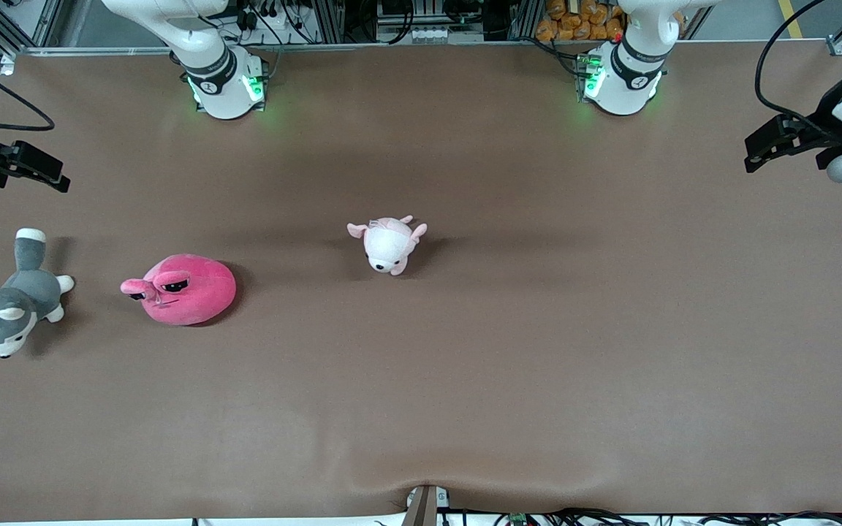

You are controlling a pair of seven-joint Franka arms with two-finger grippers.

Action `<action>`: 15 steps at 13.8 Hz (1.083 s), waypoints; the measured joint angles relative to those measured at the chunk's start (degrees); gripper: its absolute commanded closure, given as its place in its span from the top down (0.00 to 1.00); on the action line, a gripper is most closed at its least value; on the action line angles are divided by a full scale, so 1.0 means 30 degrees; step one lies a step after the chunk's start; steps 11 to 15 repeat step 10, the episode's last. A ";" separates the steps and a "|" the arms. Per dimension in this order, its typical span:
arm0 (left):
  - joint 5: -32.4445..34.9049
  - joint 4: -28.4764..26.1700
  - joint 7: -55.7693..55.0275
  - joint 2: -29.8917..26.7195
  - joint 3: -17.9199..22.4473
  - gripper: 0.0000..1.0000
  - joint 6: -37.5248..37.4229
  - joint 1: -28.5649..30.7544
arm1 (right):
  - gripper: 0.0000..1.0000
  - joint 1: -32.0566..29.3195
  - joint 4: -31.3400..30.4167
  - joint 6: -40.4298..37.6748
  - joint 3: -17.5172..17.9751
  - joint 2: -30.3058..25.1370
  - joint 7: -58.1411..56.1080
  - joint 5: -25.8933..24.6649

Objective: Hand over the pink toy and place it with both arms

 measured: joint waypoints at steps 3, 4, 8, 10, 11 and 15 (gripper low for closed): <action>-0.0310 0.0034 -0.0083 0.0031 -0.0001 1.00 -0.0114 0.0000 | 1.00 0.0024 0.0000 -0.0082 0.0035 0.0000 -0.0214 0.0005; -0.0361 0.0034 -0.0138 0.0054 0.0000 1.00 -0.0116 0.0000 | 1.00 0.0035 0.0000 -0.0155 0.0049 -0.0001 -0.0253 0.0007; -0.0541 0.0034 -0.0154 0.0099 0.0007 1.00 -0.0132 0.0010 | 1.00 0.0038 0.0000 -0.0347 0.0050 -0.0013 -0.0901 0.0008; -0.0715 0.0034 -0.0174 0.0131 0.0013 1.00 -0.0160 0.0016 | 1.00 -0.0092 0.0000 -0.0362 -0.0052 -0.0013 -0.1639 0.0008; -0.0715 0.0034 -0.0174 0.0131 0.0013 1.00 -0.0160 0.0016 | 1.00 -0.0092 0.0000 -0.0362 -0.0052 -0.0013 -0.1639 0.0008; -0.0715 0.0034 -0.0174 0.0131 0.0013 1.00 -0.0160 0.0016 | 1.00 -0.0092 0.0000 -0.0362 -0.0052 -0.0013 -0.1639 0.0008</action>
